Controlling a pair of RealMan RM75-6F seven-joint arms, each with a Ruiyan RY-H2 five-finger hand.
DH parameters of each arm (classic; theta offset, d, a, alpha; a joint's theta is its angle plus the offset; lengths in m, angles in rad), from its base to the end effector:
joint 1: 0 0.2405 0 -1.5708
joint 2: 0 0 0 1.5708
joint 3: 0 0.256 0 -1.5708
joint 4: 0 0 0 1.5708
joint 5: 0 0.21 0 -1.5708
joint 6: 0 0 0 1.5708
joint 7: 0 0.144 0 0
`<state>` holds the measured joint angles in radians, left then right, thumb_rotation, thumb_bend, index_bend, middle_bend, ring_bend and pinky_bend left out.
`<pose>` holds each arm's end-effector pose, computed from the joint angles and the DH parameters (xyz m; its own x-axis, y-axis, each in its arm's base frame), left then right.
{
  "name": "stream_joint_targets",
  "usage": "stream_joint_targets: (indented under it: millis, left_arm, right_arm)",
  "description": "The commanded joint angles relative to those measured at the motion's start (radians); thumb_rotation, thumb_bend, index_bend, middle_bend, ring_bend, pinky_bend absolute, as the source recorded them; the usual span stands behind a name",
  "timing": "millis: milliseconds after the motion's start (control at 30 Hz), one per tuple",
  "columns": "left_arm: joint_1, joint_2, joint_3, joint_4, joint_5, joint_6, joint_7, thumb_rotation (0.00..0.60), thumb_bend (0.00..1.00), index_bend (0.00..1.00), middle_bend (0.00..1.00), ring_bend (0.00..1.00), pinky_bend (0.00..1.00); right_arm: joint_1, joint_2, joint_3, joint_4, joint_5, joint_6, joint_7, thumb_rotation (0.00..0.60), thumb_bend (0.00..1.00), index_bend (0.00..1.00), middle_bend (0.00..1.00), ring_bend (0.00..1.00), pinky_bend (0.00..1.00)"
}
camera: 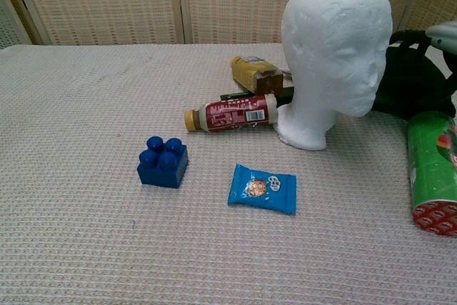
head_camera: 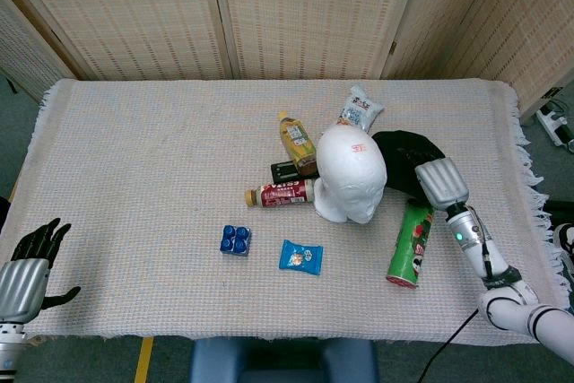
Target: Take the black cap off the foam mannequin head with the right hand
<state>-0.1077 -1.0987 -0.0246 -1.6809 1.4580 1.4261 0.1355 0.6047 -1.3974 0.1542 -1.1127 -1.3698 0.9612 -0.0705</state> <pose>-0.3054 0.1811 0.1500 0.4710 0.0827 0.8783 0.8814 -0.0020 -0.4724 -0.2752 -0.3762 0.0830 0.6350 -0.1095 0.7647 -0.7629 -0.2444 0.5985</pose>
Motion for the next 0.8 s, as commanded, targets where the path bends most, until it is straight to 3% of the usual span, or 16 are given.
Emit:
stream_joint_targets:
  millis: [33,200,367,567,800]
  left_arm:
    - [0.0,0.0,-0.001,0.003,-0.002,-0.001,-0.004,0.6,0.1,0.06,0.04,0.07,0.14]
    - [-0.002,0.001,-0.003,0.006,-0.003,-0.002,-0.011,0.6,0.1,0.06,0.04,0.07,0.14]
    - [-0.001,0.002,-0.007,0.009,-0.004,0.004,-0.016,0.6,0.1,0.06,0.04,0.07,0.14]
    - [-0.001,0.001,-0.01,0.007,0.011,0.019,-0.016,0.6,0.1,0.06,0.04,0.07,0.14]
    - [-0.004,-0.011,-0.013,0.009,0.037,0.038,-0.012,0.6,0.11,0.06,0.04,0.07,0.14]
  right_arm:
    - [-0.034,0.075,-0.003,-0.106,0.039,0.007,-0.044,0.498,0.0,0.0,0.02,0.07,0.32]
    - [-0.123,0.176,-0.015,-0.263,0.033,0.139,-0.059,0.534,0.0,0.0,0.04,0.09,0.31]
    - [-0.247,0.258,-0.044,-0.401,0.005,0.319,-0.063,0.581,0.01,0.01,0.17,0.18,0.33]
    - [-0.387,0.306,-0.103,-0.509,-0.046,0.497,-0.086,0.6,0.09,0.08,0.21,0.2,0.34]
    - [-0.484,0.336,-0.152,-0.573,-0.078,0.576,-0.059,0.6,0.12,0.07,0.21,0.2,0.34]
